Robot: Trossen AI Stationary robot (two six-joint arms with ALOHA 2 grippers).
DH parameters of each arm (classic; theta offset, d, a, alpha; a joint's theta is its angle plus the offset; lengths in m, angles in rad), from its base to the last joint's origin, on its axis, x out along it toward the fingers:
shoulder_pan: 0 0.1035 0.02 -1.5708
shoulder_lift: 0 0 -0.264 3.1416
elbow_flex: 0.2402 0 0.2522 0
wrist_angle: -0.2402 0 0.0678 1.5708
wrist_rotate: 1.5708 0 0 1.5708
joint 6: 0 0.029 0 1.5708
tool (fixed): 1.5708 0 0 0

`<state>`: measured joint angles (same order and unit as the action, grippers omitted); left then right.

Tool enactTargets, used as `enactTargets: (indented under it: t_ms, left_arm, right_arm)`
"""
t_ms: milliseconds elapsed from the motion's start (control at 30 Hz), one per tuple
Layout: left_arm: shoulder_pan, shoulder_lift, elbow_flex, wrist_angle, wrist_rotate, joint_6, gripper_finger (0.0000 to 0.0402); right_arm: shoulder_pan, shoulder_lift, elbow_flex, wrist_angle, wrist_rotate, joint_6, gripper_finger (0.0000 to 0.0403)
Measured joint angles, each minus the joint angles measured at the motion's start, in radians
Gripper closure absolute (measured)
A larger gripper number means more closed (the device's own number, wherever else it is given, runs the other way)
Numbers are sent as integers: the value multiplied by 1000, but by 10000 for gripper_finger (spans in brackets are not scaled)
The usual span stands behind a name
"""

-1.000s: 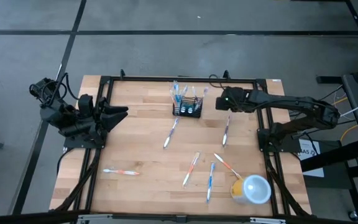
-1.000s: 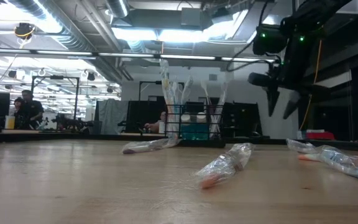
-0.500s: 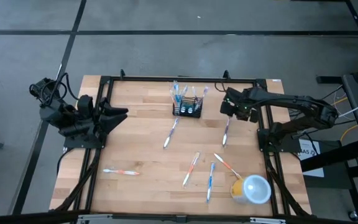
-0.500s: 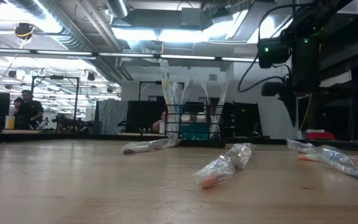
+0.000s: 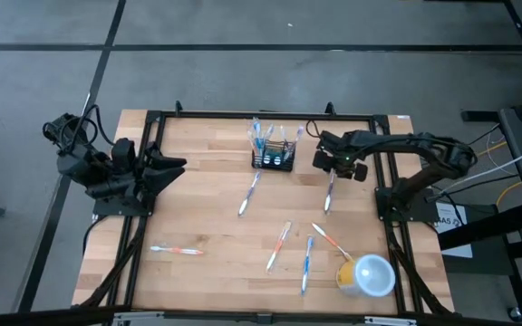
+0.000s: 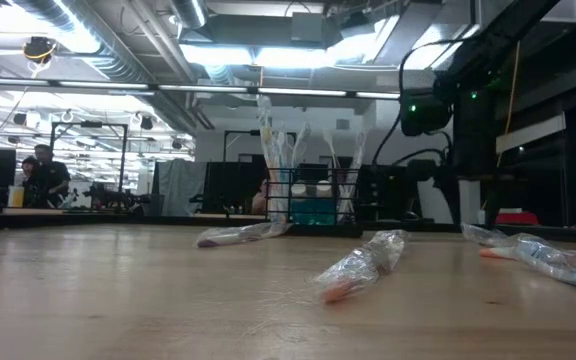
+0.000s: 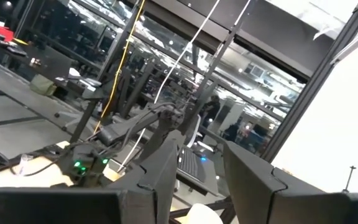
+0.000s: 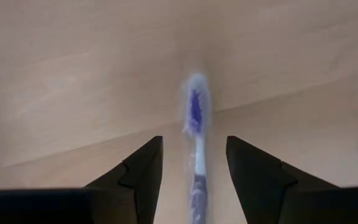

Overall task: Pick & Place toothbrushing station
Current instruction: Put the right violet toothbrush into the right section of the mesh organizer

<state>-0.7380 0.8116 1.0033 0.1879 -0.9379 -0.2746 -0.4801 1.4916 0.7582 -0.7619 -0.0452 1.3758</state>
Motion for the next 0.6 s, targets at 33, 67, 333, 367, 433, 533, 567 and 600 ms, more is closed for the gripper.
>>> enactTargets:
  t_ms: [33, 67, 333, 367, 433, 533, 567, 600]
  left_arm:
    - [0, 0, 0, 4, 1, 0, 274]
    - [0, 0, 0, 9, 1, 0, 274]
    - [0, 0, 0, 42, 16, 0, 274]
    - [0, 0, 0, 42, 16, -2, 274]
    - [0, 0, 0, 42, 17, -9, 274]
    - [0, 0, 0, 42, 16, -16, 274]
    - [0, 0, 0, 42, 16, -18, 274]
    - [0, 0, 0, 42, 16, -20, 274]
  right_arm:
    - [0, 18, 0, 0, 0, -4, 223]
    - [0, 35, 0, 3, -1, -12, 223]
    - [-6, 104, 3, 29, 11, -46, 223]
    - [-8, 104, 3, 29, 20, -45, 223]
    - [-17, 104, 2, 32, 25, -48, 223]
    - [-32, 105, 2, 34, 23, -60, 228]
    - [-35, 106, 2, 35, 25, -61, 233]
    - [-36, 106, 2, 36, 30, -60, 239]
